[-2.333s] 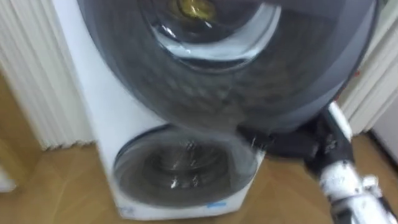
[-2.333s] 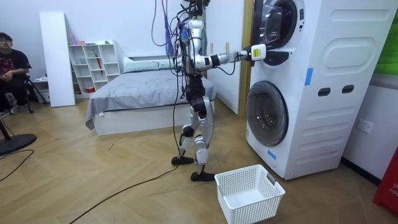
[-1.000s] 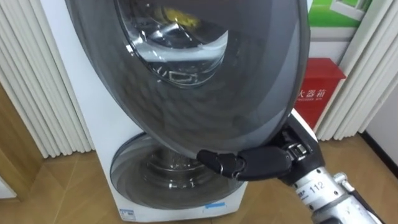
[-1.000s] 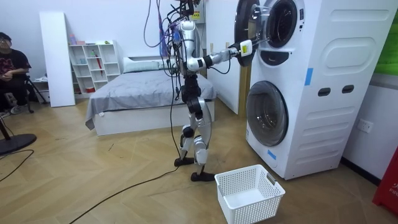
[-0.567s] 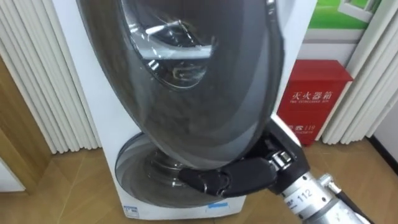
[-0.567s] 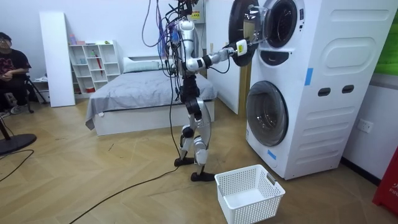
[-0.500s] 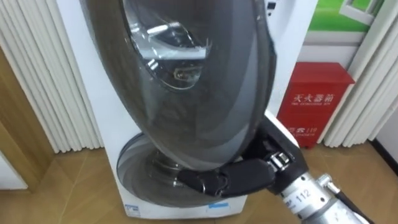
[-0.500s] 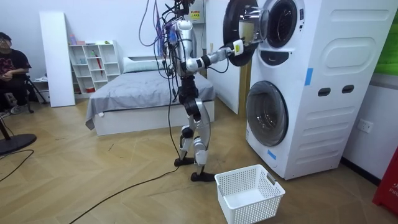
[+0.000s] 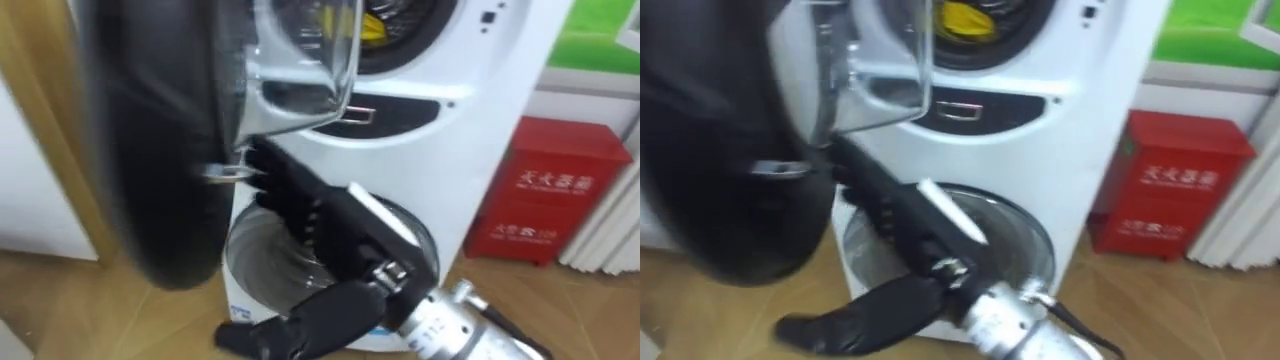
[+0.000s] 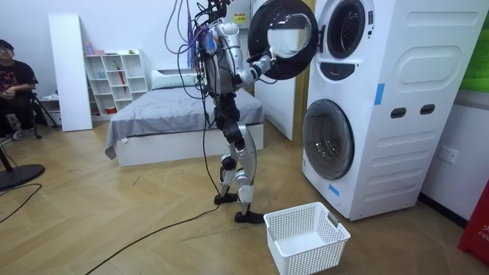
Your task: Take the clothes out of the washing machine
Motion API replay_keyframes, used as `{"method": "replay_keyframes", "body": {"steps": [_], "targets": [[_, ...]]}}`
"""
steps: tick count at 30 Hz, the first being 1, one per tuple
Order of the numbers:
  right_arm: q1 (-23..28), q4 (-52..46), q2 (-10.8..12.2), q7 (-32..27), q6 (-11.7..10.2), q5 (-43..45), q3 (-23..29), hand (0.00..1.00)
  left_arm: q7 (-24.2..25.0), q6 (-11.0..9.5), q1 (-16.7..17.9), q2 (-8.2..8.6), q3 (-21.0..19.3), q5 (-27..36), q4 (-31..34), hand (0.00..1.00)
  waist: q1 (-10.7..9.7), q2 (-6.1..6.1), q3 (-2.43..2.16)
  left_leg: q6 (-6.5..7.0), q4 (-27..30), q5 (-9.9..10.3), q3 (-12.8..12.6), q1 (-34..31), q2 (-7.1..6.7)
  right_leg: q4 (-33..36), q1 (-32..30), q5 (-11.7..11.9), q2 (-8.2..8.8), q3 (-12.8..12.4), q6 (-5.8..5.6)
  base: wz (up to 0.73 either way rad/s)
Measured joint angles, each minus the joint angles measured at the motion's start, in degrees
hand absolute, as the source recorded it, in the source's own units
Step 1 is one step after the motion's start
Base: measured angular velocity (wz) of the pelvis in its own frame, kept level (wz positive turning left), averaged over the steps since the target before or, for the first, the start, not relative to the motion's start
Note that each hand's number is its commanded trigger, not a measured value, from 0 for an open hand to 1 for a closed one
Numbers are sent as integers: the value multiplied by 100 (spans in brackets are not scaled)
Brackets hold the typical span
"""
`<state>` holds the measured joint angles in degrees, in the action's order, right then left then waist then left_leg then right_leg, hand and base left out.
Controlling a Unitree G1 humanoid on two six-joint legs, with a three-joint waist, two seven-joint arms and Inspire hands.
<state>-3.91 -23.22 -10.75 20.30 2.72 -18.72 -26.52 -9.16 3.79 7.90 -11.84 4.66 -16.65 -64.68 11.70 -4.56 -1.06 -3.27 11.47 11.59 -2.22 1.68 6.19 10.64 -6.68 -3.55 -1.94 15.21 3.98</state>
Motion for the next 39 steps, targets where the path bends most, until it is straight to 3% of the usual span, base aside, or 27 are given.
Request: {"method": "replay_keyframes", "body": {"steps": [2, 7, 10, 12, 14, 22, 28, 33, 35, 39], "targets": [[-190, 0, -21, 233, -1, 3, -196, 0, 32, -1, -4, -6, -1, 24, 11, 0, 81, -1, 5, -20, -1, -13, 167, 2, -83, 8, 62, 3, 42, -21, -10, 40], [-211, 3, -12, 608, -11, 1, -213, 0, 141, -10, -13, -20, -104, 80, 63, 0, 274, 4, 25, 61, -30, -6, 249, 6, -201, 27, 105, -56, 122, -68, -119, 18], [-223, 4, 2, 715, -11, 1, -213, 0, 144, -10, -48, -49, -123, 155, 62, 0, 295, -13, 77, 100, -137, 12, 249, 92, -219, 22, 188, -119, 134, -66, -172, 13], [-228, 5, 5, 742, -11, 1, -215, 0, 145, -10, -78, -48, -118, 156, 62, 0, 296, -28, 100, 107, -203, 16, 250, 111, -235, 18, 188, -157, 140, -62, -144, 8], [-250, 7, 10, 742, -11, 4, -217, 0, 106, -11, -165, -46, -119, 156, 57, 0, 296, -52, 180, 111, -257, 17, 250, 134, -245, 11, 186, -129, 138, -74, -13, 8], [-251, 6, 10, 802, 27, 25, -215, 0, -46, -8, -198, -8, -169, 372, 43, 0, 282, -27, 207, 112, -347, 16, 139, 309, -246, -34, 347, -166, 123, -127, -69, 1], [-215, 6, -68, 749, 114, 25, -205, 0, -173, -5, -187, -9, -209, 691, 0, 0, 233, 12, 204, 112, -391, 16, -29, 407, -256, -110, 454, -169, 136, -127, -78, -1], [-142, 6, -233, 683, 157, 351, -58, 0, -180, 95, -169, 2, -219, 696, -25, 0, 57, 88, 194, 149, -404, 39, -101, 380, -271, -98, 445, -200, 162, -117, -133, 7], [-91, 6, -334, 713, 249, 485, 70, 0, -183, 121, -179, 23, -219, 694, -23, 0, -43, 189, 151, 222, -417, 101, -102, 350, -250, -74, 421, -198, 135, -95, -135, 10], [-17, 5, -333, 793, 283, 580, 96, 0, -249, 126, -154, 18, -222, 693, -20, 0, -59, 225, 106, 225, -397, 102, -154, 373, -257, -2, 419, -198, 154, -125, -134, -5]]}}
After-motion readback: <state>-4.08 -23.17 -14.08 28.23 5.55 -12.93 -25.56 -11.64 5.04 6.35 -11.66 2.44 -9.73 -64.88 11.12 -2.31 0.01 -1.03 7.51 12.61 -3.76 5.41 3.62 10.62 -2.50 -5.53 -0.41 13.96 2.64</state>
